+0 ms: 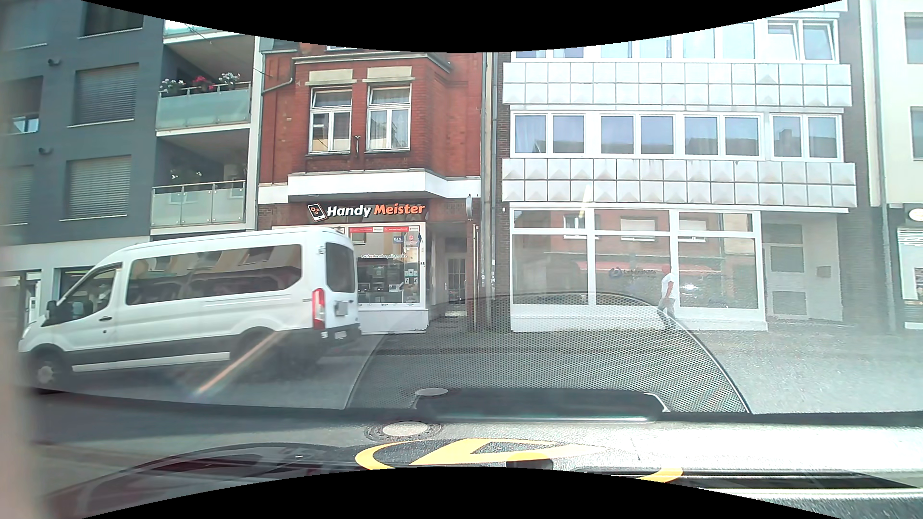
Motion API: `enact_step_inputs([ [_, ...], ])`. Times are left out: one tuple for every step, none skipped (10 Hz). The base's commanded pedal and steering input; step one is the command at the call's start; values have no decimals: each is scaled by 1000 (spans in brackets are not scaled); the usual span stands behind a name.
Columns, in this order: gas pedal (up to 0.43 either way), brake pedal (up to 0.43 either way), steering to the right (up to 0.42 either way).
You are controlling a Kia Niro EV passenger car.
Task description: Follow the waypoints while adhering to traffic rules and regulations
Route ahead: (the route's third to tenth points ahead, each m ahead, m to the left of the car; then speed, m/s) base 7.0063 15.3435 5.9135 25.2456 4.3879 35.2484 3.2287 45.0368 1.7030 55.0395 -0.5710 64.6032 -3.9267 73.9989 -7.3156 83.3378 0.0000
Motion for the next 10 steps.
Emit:
enact_step_inputs([
  [0, 195, -12],
  [0, 195, -12],
  [0, 195, -13],
  [0, 195, -13],
  [0, 195, -12],
  [0, 195, -12],
  [0, 195, -12],
  [0, 195, -12],
  [0, 195, -12],
  [0, 189, -12],
])
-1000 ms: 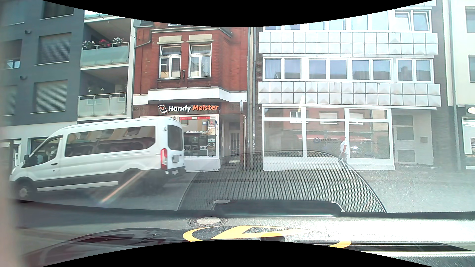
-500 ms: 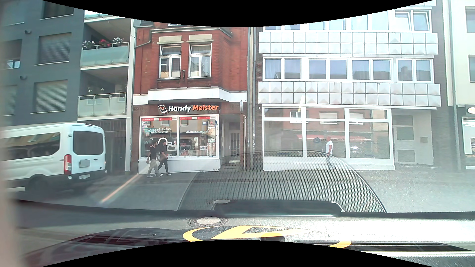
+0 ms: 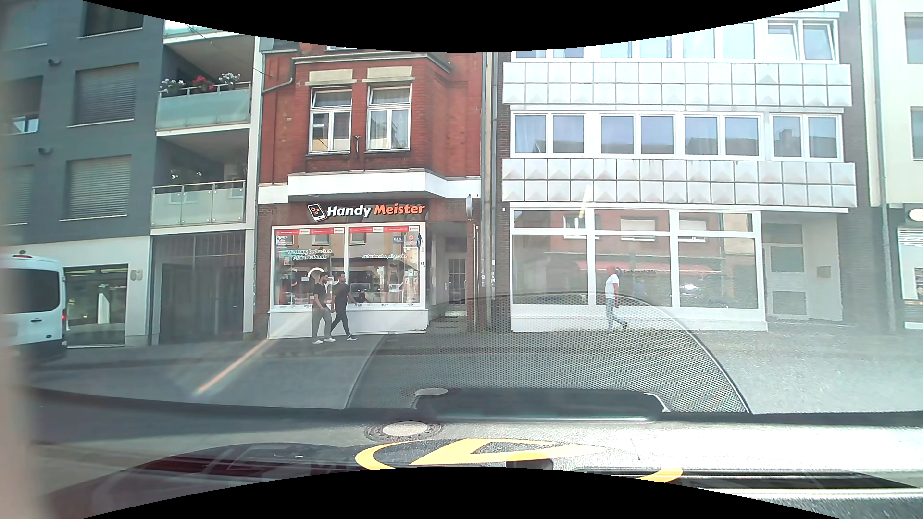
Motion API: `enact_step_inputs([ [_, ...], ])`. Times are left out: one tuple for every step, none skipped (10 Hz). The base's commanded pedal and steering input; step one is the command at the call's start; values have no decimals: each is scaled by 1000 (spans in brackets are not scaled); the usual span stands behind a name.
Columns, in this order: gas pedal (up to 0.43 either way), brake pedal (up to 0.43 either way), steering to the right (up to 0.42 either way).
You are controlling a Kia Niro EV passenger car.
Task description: Follow the waypoints while adhering to traffic rules and regulations
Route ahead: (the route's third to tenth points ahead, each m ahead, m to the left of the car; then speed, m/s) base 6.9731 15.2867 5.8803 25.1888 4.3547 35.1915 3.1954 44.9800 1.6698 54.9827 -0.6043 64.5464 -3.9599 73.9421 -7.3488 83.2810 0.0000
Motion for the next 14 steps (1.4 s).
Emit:
enact_step_inputs([
  [0, 189, -12],
  [0, 183, -12],
  [0, 177, -12],
  [0, 177, -12],
  [0, 171, -11],
  [0, 171, -12],
  [0, 165, -11],
  [0, 165, -12],
  [0, 165, -11],
  [0, 159, -11],
  [0, 128, -11],
  [0, 104, -11],
  [0, 104, -10],
  [0, 98, -9],
])
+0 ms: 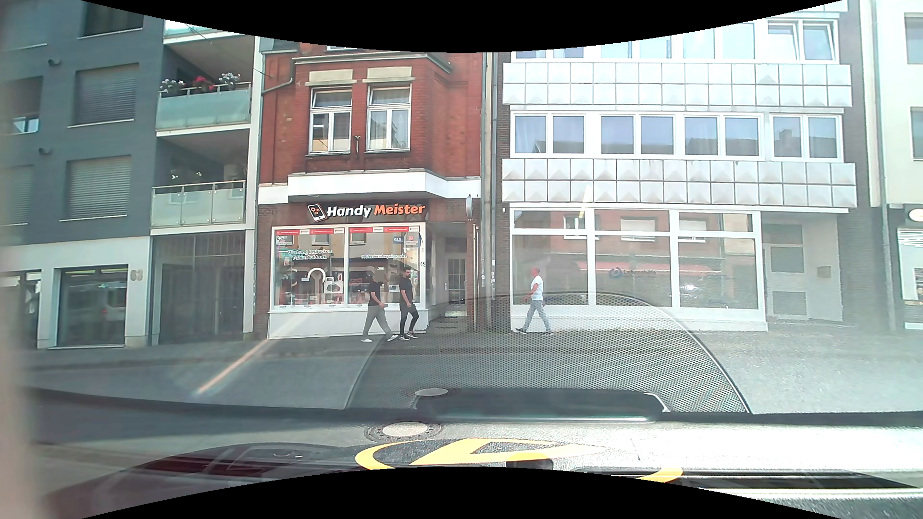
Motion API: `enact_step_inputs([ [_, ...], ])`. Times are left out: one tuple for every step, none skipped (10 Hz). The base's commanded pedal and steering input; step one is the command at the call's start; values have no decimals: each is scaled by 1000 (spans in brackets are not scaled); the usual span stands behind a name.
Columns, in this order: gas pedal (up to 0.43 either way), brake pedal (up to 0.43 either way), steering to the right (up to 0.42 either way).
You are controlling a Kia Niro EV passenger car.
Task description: Follow the waypoints while adhering to traffic rules and regulations
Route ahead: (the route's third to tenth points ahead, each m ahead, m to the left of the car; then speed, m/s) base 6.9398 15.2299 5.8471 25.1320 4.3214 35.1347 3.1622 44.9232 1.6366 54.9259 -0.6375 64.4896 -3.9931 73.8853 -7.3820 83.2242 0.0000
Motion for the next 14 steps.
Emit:
enact_step_inputs([
  [0, 85, -9],
  [0, 85, -9],
  [0, 85, -9],
  [0, 98, -9],
  [0, 159, -9],
  [0, 213, -9],
  [0, 244, -9],
  [0, 244, -9],
  [0, 220, -9],
  [0, 213, -9],
  [0, 213, -9],
  [0, 220, -9],
  [0, 220, -9],
  [0, 220, -9],
])
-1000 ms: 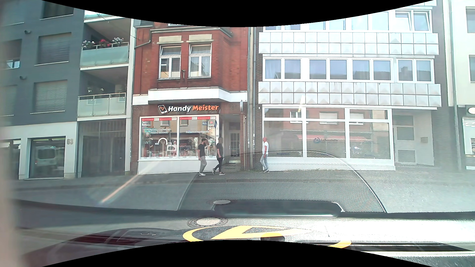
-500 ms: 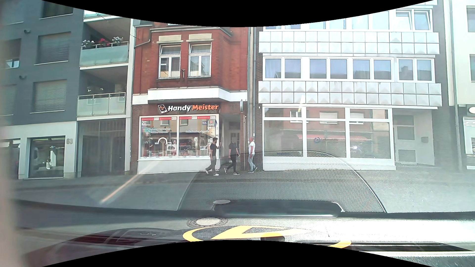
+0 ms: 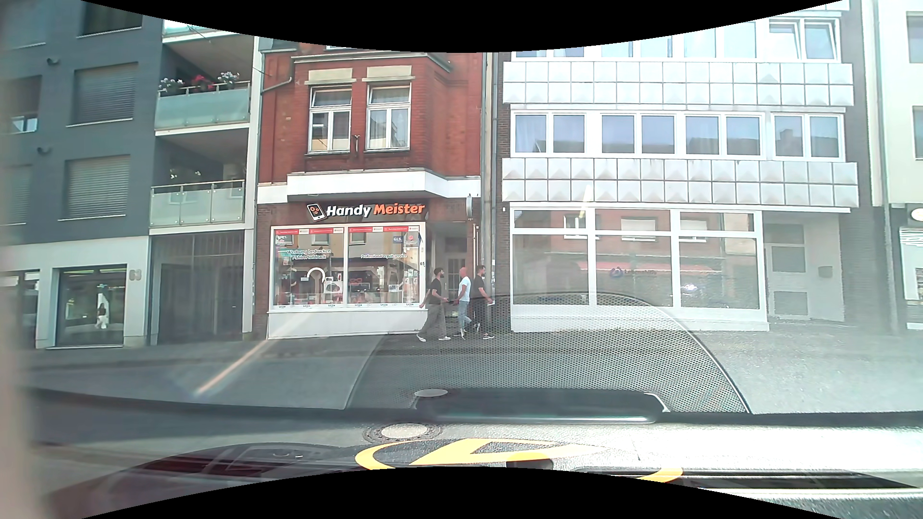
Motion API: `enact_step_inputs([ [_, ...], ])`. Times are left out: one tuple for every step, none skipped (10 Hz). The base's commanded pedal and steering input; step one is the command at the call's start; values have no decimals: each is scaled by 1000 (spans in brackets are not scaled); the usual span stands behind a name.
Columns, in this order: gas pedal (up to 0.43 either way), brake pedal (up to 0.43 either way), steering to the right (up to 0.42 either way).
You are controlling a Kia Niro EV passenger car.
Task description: Follow the waypoints while adhering to traffic rules and regulations
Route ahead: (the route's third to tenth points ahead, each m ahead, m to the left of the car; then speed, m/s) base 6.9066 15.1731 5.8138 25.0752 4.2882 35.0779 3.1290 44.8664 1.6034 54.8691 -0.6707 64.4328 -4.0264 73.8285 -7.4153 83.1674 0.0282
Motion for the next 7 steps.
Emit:
enact_step_inputs([
  [0, 213, -9],
  [0, 195, -9],
  [0, 183, -9],
  [0, 189, -9],
  [0, 183, -9],
  [0, 177, -9],
  [0, 159, -9],
])
